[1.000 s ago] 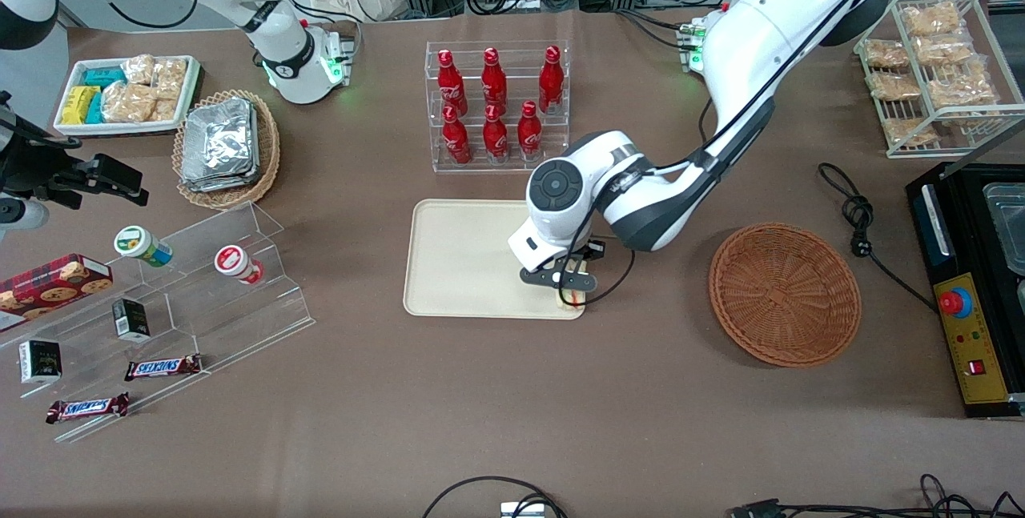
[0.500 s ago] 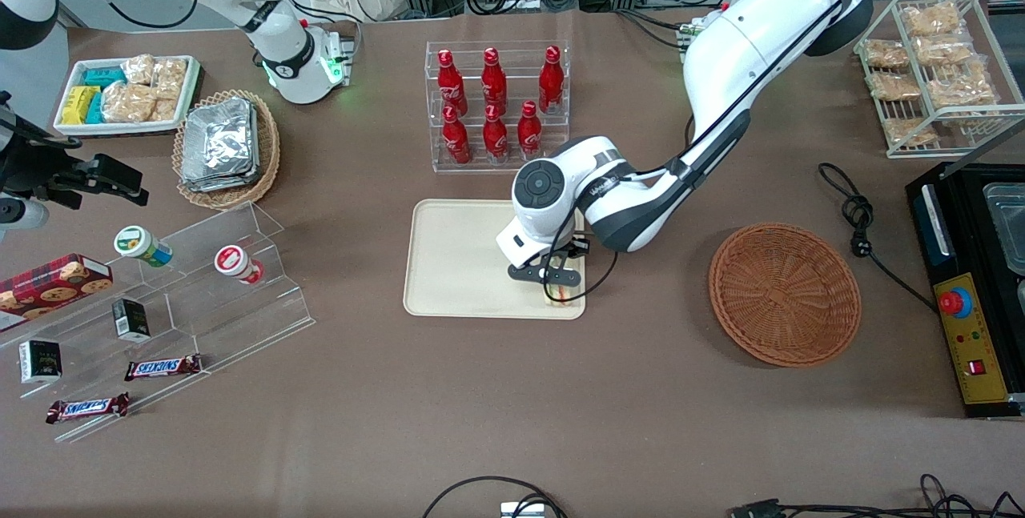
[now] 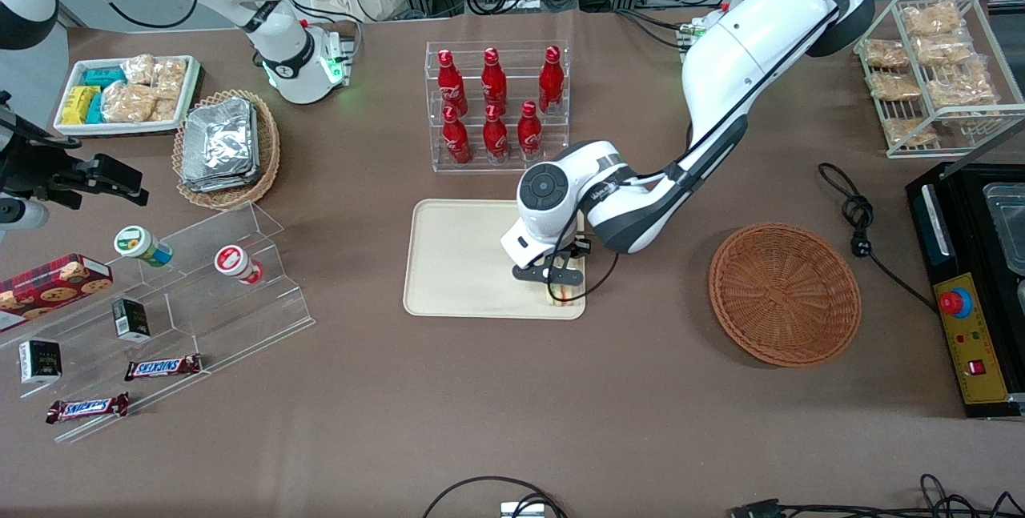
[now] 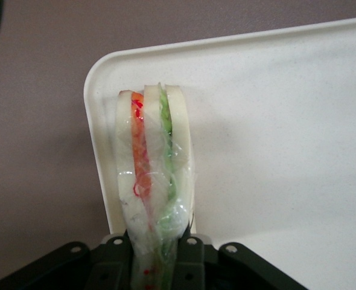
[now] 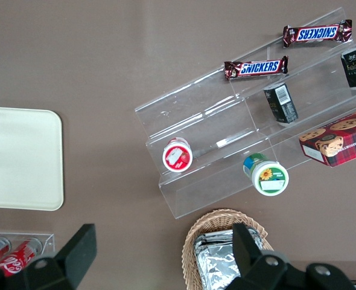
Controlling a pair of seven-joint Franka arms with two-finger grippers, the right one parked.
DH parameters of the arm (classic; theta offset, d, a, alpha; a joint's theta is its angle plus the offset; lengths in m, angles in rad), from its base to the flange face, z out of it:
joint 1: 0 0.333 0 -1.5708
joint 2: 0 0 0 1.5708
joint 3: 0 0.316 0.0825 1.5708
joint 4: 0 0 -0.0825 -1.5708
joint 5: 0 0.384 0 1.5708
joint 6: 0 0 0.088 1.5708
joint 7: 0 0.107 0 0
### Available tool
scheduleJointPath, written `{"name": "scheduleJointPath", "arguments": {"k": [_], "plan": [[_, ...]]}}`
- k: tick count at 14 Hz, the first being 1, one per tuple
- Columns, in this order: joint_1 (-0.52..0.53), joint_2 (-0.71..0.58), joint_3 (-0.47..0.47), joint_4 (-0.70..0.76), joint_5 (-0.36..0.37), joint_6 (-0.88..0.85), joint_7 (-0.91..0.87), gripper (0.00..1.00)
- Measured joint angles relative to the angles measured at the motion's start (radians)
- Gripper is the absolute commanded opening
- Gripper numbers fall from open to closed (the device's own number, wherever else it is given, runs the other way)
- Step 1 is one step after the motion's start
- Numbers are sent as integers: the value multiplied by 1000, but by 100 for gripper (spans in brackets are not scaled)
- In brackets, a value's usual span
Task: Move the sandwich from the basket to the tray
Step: 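Lower the sandwich onto the tray and open the left gripper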
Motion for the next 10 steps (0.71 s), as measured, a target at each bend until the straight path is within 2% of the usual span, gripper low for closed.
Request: {"name": "scheduleJointPath", "arguments": {"k": [10], "plan": [[6,-50,0,20,0,-1,-14,100]]}}
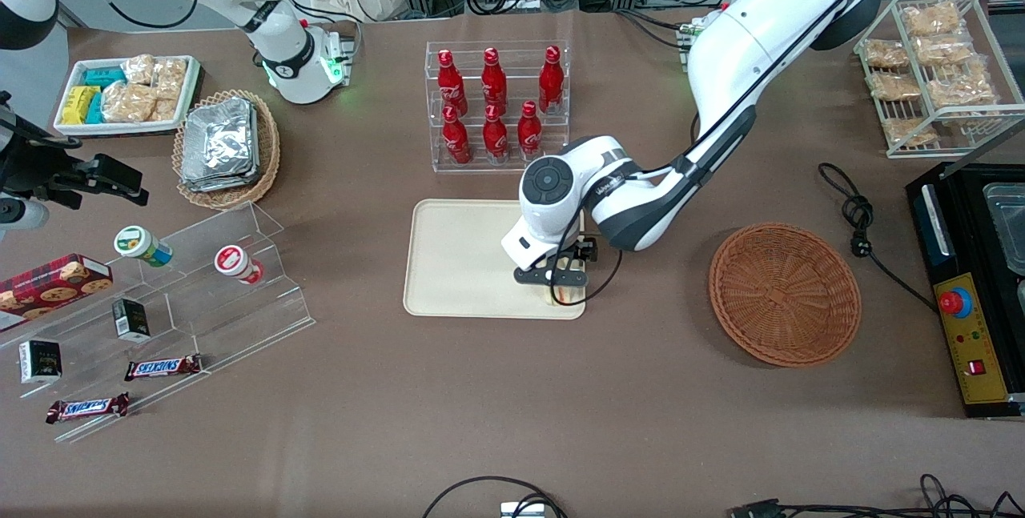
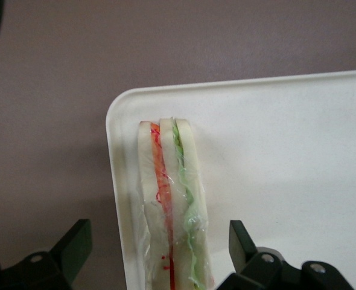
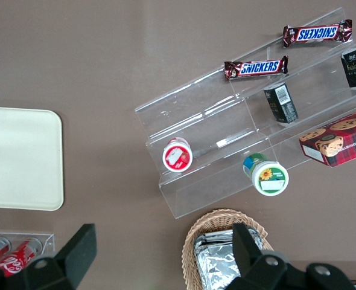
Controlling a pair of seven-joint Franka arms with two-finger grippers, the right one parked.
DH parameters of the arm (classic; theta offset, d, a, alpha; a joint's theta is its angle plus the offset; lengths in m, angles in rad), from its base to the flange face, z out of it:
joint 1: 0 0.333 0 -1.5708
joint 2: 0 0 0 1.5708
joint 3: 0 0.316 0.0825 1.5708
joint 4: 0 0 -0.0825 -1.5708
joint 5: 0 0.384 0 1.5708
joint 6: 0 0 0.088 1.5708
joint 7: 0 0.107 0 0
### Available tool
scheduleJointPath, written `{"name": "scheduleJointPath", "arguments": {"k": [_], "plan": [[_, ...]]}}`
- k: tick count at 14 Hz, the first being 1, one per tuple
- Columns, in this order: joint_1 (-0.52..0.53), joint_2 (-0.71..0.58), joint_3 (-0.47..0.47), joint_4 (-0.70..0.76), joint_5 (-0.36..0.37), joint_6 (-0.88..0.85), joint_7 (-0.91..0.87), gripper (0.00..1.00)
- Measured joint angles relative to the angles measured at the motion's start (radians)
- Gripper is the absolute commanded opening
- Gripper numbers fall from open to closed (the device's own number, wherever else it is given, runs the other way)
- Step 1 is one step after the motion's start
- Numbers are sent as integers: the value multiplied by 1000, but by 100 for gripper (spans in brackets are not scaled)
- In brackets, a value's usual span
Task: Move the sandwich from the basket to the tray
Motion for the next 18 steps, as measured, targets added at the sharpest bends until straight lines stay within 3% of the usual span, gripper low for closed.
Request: {"name": "scheduleJointPath", "arguments": {"k": [11,12,15,18], "plan": [[34,-150,-4,93,-10,-83,55,100],[38,-176,12,104,-52,-96,98,100],[54,-284,162,112,-290,-116,287,100],[125,-375,292,81,-433,-123,491,100]]}}
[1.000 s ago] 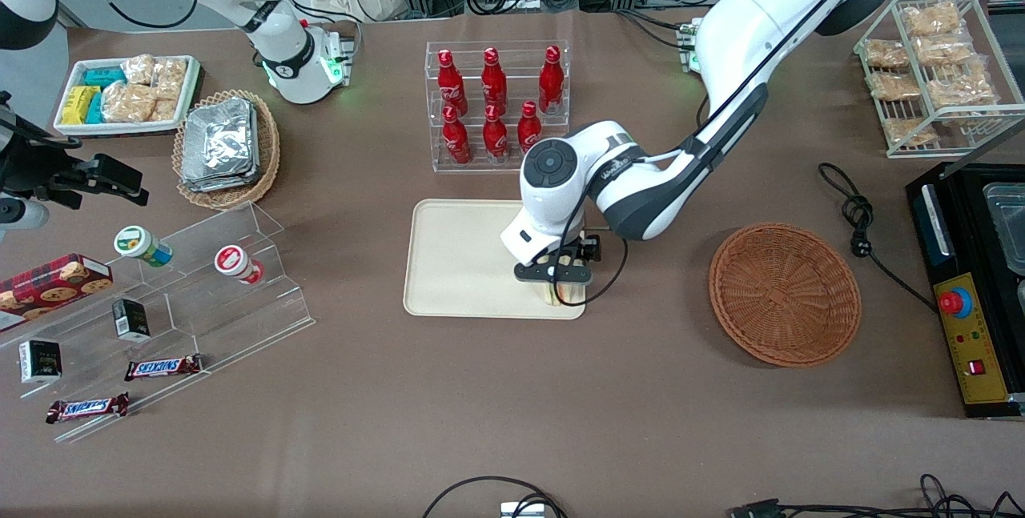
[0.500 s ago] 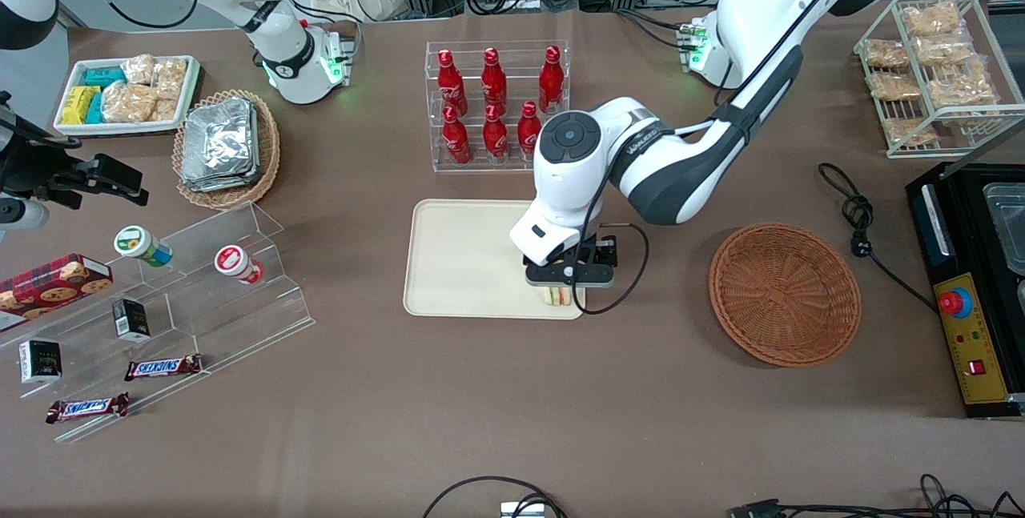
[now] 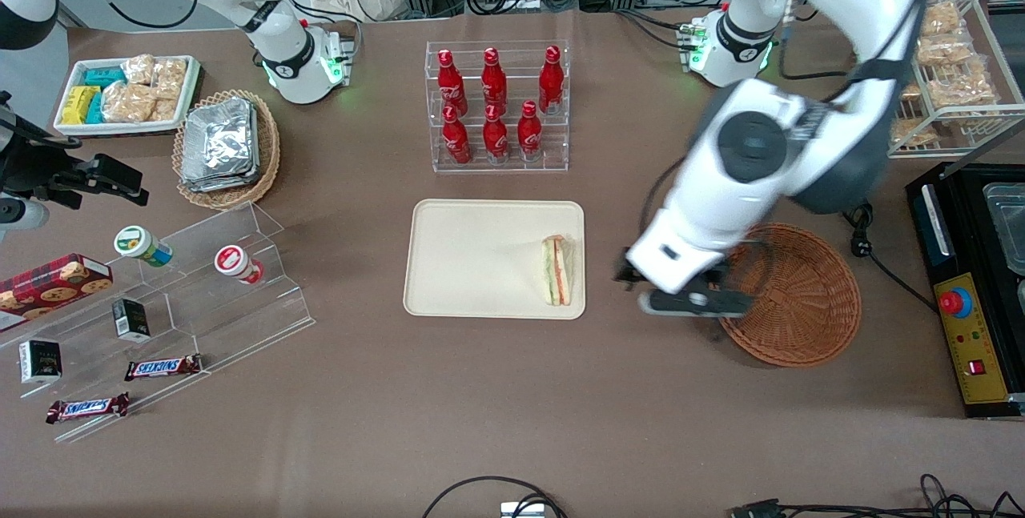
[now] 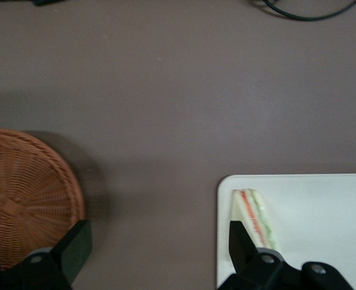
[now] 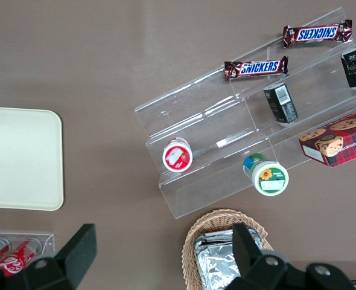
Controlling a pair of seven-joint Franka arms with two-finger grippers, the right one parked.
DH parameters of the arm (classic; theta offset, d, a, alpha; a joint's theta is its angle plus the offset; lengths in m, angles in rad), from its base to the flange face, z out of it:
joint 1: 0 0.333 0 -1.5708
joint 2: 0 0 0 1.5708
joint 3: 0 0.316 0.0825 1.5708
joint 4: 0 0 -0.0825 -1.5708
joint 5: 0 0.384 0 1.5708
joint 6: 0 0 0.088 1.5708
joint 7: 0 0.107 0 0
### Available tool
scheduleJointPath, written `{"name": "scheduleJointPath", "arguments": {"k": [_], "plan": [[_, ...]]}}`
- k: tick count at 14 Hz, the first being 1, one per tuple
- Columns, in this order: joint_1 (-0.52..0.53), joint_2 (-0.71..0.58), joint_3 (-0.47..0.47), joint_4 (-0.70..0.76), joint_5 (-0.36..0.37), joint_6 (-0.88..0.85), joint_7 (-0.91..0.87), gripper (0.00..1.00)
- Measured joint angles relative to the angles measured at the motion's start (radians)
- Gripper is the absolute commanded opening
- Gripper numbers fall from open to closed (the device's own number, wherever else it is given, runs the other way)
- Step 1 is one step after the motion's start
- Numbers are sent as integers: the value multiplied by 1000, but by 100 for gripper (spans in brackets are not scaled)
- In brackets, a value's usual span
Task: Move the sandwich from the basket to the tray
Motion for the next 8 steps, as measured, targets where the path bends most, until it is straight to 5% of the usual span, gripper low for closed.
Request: {"name": "scheduleJointPath", "arguments": {"k": [4,8], "plan": [[28,-155,150,-100,-97,-15,134,100],[91,-358,179,-205,-116,-230,257,100]]}}
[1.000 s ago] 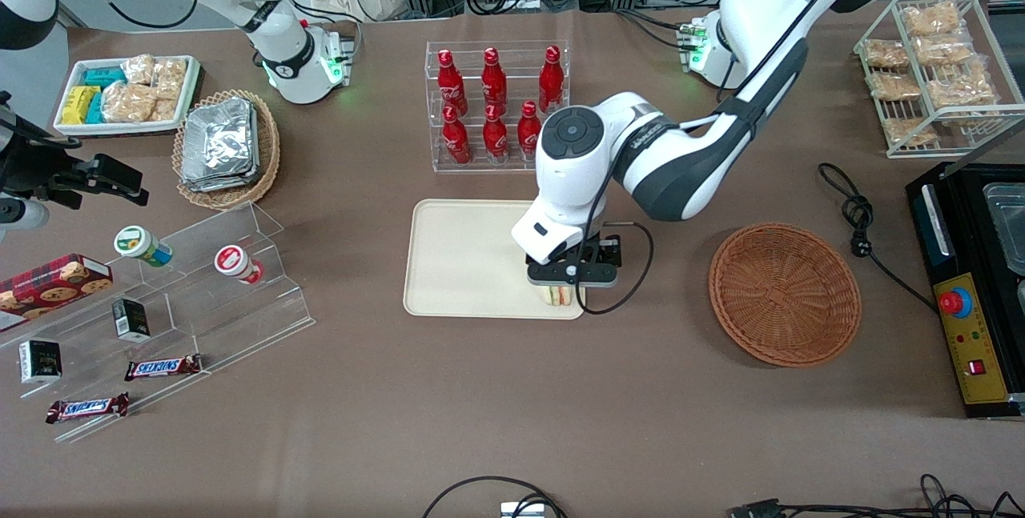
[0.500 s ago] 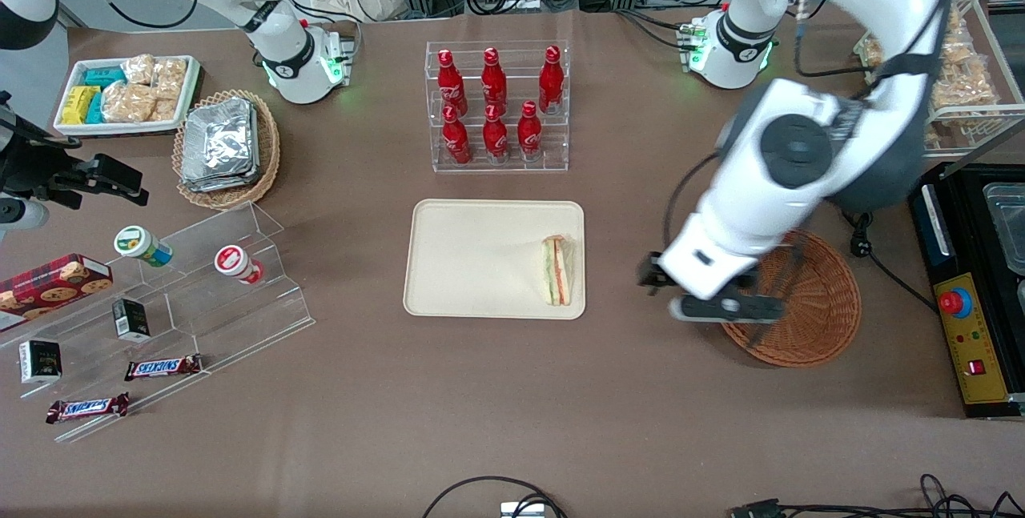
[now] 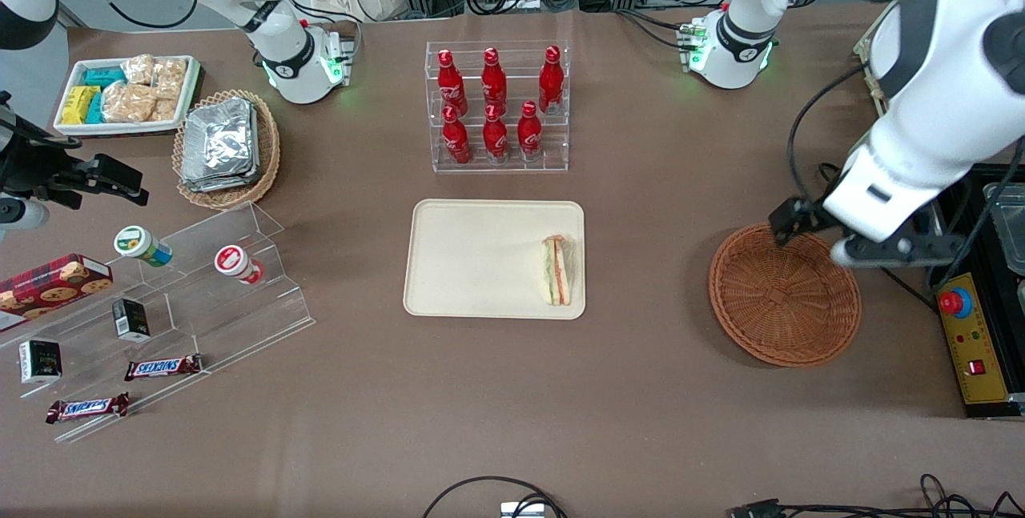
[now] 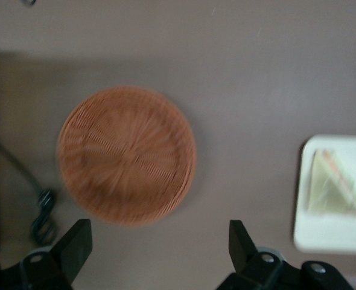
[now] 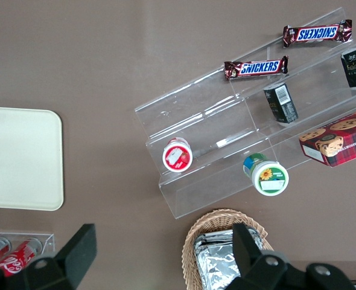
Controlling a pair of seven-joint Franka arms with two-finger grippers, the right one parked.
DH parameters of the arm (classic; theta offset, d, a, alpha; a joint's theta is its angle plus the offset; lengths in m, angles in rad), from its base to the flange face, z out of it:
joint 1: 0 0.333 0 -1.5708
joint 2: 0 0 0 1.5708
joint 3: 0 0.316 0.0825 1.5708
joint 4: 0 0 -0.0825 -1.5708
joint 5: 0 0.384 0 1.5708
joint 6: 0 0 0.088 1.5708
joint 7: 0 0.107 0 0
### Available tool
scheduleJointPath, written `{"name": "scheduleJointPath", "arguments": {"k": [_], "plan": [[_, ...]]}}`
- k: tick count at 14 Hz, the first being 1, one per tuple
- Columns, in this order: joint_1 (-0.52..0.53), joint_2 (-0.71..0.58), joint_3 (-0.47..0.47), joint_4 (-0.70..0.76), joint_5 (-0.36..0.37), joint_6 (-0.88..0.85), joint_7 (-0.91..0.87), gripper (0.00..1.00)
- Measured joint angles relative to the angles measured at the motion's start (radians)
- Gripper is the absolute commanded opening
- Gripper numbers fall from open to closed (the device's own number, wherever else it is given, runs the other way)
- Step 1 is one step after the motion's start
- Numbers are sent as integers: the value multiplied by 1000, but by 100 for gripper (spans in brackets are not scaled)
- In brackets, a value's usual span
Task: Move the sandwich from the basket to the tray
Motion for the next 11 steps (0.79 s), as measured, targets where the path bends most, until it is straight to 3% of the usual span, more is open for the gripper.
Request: {"name": "scheduleJointPath", "arguments": {"k": [5,11], "plan": [[53,-163,2,-107,-51,-84,90,100],[88,-182,7,-137,-69,-75,133,100]]}}
